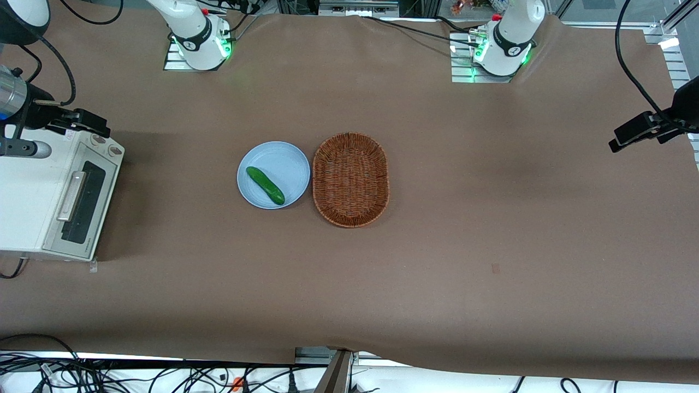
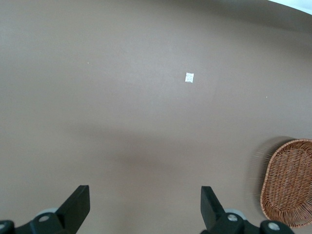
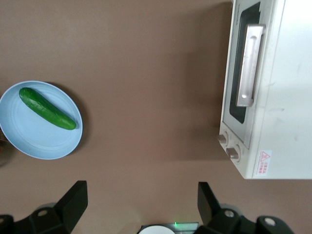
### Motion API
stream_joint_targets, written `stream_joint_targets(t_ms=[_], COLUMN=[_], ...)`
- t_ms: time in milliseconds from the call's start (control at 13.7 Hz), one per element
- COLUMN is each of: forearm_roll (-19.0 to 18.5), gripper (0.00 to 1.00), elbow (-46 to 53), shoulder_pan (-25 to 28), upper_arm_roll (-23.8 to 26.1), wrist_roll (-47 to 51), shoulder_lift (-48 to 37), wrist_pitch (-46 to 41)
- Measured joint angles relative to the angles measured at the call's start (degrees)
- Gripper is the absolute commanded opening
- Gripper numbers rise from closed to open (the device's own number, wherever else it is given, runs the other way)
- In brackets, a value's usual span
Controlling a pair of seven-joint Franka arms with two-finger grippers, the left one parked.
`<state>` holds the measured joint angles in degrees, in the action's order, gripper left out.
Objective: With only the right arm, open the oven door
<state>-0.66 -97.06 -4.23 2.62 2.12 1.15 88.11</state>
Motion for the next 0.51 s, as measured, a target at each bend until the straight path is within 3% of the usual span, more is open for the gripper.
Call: stream_joint_targets(t_ms=[512], forearm_roll=[0.0], gripper=[0.97], elbow=[0.1], shoulder_pan=[0.1], upper_arm_roll=[0.1], wrist_roll=[-0.1], shoulder_lift=[1.5], wrist_pitch=[-0.6])
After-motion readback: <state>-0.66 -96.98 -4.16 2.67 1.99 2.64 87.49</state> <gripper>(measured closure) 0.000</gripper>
